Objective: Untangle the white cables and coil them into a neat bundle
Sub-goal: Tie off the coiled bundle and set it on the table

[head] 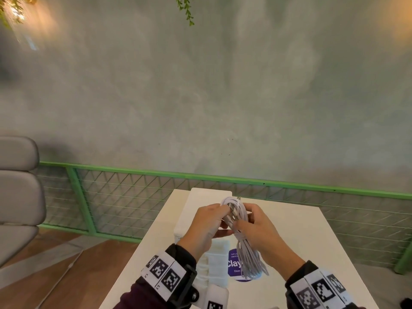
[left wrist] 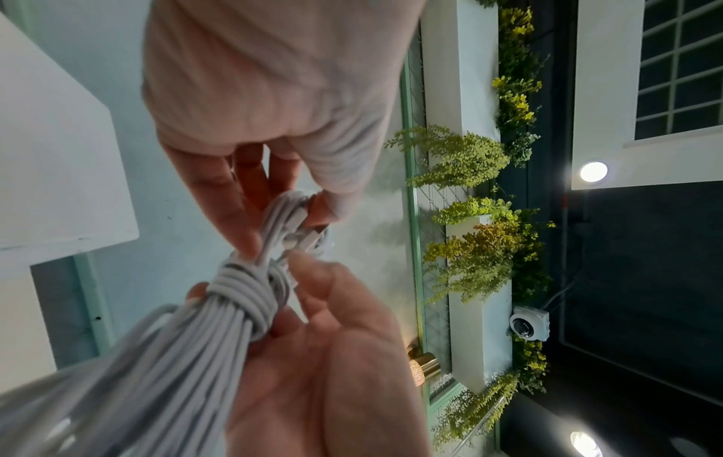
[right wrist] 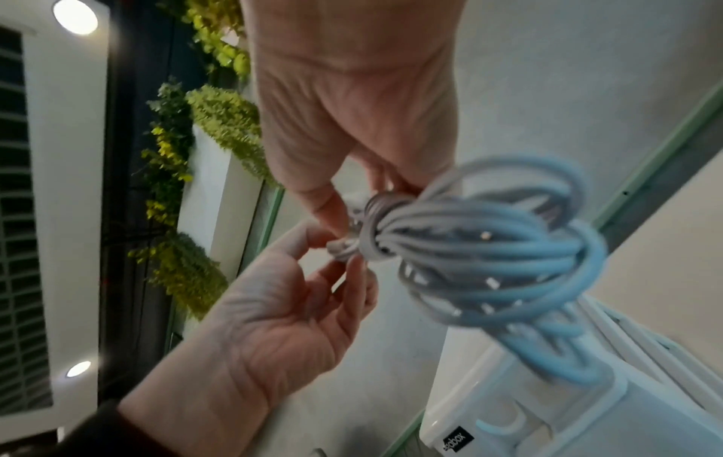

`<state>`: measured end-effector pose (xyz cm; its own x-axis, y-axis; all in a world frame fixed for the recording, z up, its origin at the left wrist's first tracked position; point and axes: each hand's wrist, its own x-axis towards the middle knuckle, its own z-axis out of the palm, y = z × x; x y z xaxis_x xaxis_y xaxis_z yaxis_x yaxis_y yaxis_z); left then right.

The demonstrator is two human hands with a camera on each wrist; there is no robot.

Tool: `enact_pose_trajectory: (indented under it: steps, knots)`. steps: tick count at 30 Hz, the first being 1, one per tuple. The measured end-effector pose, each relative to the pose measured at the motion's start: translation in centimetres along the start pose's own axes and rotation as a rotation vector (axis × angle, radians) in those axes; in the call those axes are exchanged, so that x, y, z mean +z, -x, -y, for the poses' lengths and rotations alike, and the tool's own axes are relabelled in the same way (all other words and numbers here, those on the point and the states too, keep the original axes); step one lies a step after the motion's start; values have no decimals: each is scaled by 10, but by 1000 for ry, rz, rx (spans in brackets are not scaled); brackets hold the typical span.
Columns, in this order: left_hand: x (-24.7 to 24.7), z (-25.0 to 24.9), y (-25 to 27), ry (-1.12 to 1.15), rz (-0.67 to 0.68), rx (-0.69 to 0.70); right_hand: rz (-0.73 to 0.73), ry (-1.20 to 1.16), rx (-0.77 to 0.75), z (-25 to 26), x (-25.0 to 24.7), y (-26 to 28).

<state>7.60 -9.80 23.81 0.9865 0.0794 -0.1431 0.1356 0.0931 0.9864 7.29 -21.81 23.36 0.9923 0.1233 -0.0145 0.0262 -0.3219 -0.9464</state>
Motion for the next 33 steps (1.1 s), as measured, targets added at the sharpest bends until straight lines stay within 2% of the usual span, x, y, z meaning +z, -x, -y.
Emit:
enact_pose_trajectory:
  steps: [2,4,8,12,17,22,28,33]
  knots:
    - [-3,-1,-3,13,-39,-2,86,-29,-9,-3,-6,1]
    - [-5,-2,-7,24,-71,-2,98,10,-78,-9,-10,3]
    - [-3,-5,-10,51,-100,12,66,109,-222,-17,-12,7]
    - [1,-5,-11,31,-116,7,46,265,-260,-18,-14,5]
    - [6,-3,-13,5,-151,6,-59,427,-360,-17,-7,4]
    - [10,-4,-10,-44,-167,53,-125,424,-383,-17,-2,2]
    - [10,0,-6,-70,-138,34,-106,443,-396,-17,-4,1]
    - [7,-1,-5,-88,-179,52,-94,443,-422,-20,-2,3]
